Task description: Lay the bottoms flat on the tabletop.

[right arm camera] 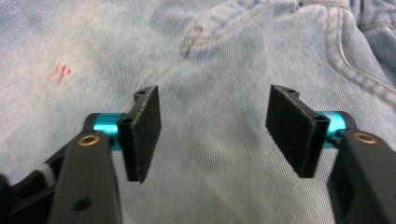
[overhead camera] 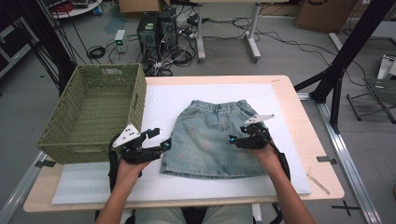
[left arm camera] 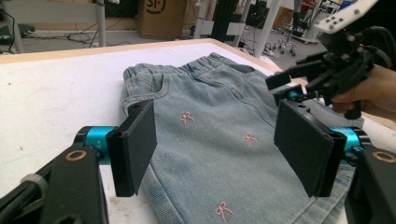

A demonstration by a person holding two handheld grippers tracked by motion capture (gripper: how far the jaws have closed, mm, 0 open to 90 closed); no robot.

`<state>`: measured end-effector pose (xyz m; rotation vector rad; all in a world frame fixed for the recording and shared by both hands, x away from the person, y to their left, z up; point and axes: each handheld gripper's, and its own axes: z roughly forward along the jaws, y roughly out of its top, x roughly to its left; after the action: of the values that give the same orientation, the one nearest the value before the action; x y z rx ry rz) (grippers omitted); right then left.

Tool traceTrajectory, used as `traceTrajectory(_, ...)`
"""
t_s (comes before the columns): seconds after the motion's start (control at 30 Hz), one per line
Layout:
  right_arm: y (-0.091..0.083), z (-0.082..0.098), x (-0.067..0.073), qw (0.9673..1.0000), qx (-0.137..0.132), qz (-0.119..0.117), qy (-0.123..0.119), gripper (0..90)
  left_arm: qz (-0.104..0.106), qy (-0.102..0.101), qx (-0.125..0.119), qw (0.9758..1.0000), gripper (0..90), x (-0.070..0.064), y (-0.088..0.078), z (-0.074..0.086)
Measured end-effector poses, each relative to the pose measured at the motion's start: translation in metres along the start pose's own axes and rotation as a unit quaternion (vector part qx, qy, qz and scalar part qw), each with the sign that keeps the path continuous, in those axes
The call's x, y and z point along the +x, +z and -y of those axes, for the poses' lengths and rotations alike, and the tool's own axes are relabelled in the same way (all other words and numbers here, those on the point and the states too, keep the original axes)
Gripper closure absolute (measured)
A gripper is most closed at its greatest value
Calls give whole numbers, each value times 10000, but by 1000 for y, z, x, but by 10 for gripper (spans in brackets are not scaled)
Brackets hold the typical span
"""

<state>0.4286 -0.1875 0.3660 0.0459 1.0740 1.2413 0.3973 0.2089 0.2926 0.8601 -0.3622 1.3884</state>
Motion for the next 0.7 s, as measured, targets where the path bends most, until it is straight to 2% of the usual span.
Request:
traceTrajectory(0.13,20,-19,11,10000,-27,-34,-14,226,-12,-1,1,10000,297,1,0,1)
traceTrajectory(0.2,31,-27,16,9999,-43,-64,-138,214,-29,-12,-24,10000,297,1,-1,1)
traceTrajectory(0.37,56,-41,27,9989,288,-80,-367,197,-46,1,-21,10000,297,0,-3,1)
traceTrajectory(0.43,63,-42,29,9982,397,-170,-426,197,-44,-19,-30,10000,297,1,-3,1)
traceTrajectory(0.5,71,-41,31,9966,576,-50,-593,178,-30,-6,-26,10000,297,0,-2,1)
traceTrajectory(0.53,73,-40,33,9963,568,2,-649,176,-18,-15,-35,10000,297,0,-2,1)
traceTrajectory(0.7,68,-42,33,9969,533,-30,-578,178,-2,13,-6,10000,297,-1,-1,2)
